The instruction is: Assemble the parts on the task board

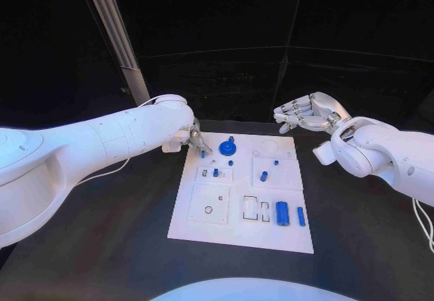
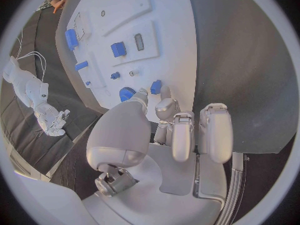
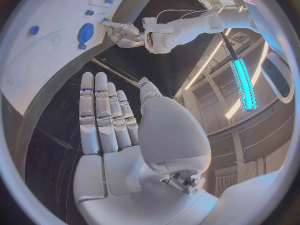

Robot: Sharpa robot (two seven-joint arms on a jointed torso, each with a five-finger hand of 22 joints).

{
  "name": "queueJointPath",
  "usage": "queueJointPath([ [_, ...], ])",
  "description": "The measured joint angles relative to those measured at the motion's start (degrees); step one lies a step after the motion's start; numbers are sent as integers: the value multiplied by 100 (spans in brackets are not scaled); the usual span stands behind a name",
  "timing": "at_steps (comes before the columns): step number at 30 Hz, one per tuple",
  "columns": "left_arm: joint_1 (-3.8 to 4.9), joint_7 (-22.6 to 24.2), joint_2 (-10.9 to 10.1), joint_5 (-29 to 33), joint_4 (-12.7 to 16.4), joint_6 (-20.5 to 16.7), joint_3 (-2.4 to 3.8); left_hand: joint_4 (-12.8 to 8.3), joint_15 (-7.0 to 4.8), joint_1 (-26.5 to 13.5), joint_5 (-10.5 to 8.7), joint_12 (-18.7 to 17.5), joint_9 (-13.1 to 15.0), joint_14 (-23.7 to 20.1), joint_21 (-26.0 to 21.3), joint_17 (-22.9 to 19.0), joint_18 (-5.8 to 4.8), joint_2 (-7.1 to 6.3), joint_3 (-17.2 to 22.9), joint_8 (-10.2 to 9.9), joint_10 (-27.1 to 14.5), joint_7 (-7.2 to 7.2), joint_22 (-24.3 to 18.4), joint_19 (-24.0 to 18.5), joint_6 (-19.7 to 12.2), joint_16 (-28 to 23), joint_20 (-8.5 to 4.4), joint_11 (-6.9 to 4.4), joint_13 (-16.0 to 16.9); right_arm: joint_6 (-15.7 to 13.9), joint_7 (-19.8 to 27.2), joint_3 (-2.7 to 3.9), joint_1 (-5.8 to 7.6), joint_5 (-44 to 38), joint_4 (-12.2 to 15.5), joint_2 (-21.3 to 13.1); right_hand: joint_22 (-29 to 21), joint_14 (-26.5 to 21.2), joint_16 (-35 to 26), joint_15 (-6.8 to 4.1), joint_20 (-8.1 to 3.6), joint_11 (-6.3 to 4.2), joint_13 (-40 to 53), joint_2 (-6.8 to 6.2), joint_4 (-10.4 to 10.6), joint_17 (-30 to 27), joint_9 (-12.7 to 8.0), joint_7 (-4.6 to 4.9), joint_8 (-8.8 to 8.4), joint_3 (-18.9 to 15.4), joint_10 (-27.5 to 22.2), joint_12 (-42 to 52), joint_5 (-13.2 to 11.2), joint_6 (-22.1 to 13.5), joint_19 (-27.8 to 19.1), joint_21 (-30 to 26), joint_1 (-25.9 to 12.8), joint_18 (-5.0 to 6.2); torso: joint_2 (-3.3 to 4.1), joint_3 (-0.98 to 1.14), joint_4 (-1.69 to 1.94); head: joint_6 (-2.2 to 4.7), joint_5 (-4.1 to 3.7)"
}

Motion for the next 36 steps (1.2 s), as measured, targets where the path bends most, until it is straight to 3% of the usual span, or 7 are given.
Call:
queueJointPath([
  [13, -4, 15, -9, -4, 9, 27, 0, -11, 0, 125, 0, 3, -9, 0, 0, 0, 0, 37, 11, 0, 0, -9, 0, 0, 8, 0, 0, 0, 3, 5, -1, 0, 0, 0, -29, 9, 0, 0, 0, 0, 0, 0, -1, 0, 0, 1, 0, 0, 0, 0, 0, 0, 0, 0, 0, 0, 0, 0, 1, 1, -3, 2, -3],
  [18, -6, 35, -8, 0, 8, 21, 0, -61, 0, 243, 0, 3, -28, 0, 0, 0, 0, 149, 61, 0, 1, -11, 0, 0, 10, 0, 0, -1, 3, 7, -1, 0, 0, 0, -44, 15, 0, 0, 0, 0, 0, 0, -1, 0, 0, 1, 0, 0, 0, 0, 0, 0, 0, 0, 0, 0, 0, 0, 2, 1, -3, 1, -12],
  [25, -8, 108, -7, 98, 1, 1, 0, -438, 0, 888, 32, 3, -77, 0, 0, 0, 0, 403, 475, 0, -9, -29, 0, 0, 28, 0, 0, -52, -21, 10, -2, 0, 0, 0, -63, 15, 1, 0, 0, 0, 0, 0, -1, 0, 0, 1, 0, 0, 0, 0, 0, 0, 0, 0, 0, 0, 0, 0, 2, 0, -3, -2, -13],
  [29, -8, 174, -11, 196, 7, -9, 0, -692, 0, 1185, 25, -1, -127, 0, 0, 0, 0, 437, 825, -63, -31, -59, 0, 0, -27, 0, 0, -72, -57, 12, -2, 0, 0, 0, -70, 20, 1, 0, 0, 0, 0, 0, -1, 0, 0, 1, 0, 0, 0, 0, 0, 0, 0, 0, 0, 0, 0, 0, 3, 0, -3, -9, -12],
  [30, -8, 192, -16, 219, 14, -13, 0, -753, 0, 1234, 6, -9, -135, 0, 0, 0, 0, 437, 939, -71, -31, -49, 0, 0, -37, 0, 0, -71, -65, 13, -2, 0, 0, 0, -71, 22, 1, 0, 0, 0, 0, 0, -1, 0, 0, 1, 0, 0, 0, 0, 0, 0, 0, 0, 0, 0, 0, 0, 3, 0, -3, -11, -12],
  [32, -9, 230, -38, 270, 41, -28, 0, -704, 0, 1321, -285, -45, -138, 0, 0, 0, -1, 433, 1088, -90, -31, -39, 0, 0, -47, 0, 0, -70, -88, 15, -2, 0, 0, 0, -74, 25, 1, 0, 0, 0, 0, 0, -1, 0, 0, 1, 0, 0, 0, 0, 0, 0, 0, 0, 0, 0, 0, 0, 3, 0, -3, -15, -11],
  [36, -9, 298, -122, 353, 153, -71, 0, -577, 0, 1361, -316, -46, -142, 0, 0, 0, 0, 407, 1217, -100, -31, -29, 0, 0, -57, 0, 0, -69, -108, 19, -2, 0, 0, 0, -82, 27, 1, 0, 0, 0, 0, 0, -2, 0, 0, 1, 0, 0, 0, 0, 0, 0, 1, 0, 0, 0, 0, 0, 3, 0, -3, -20, -8],
])
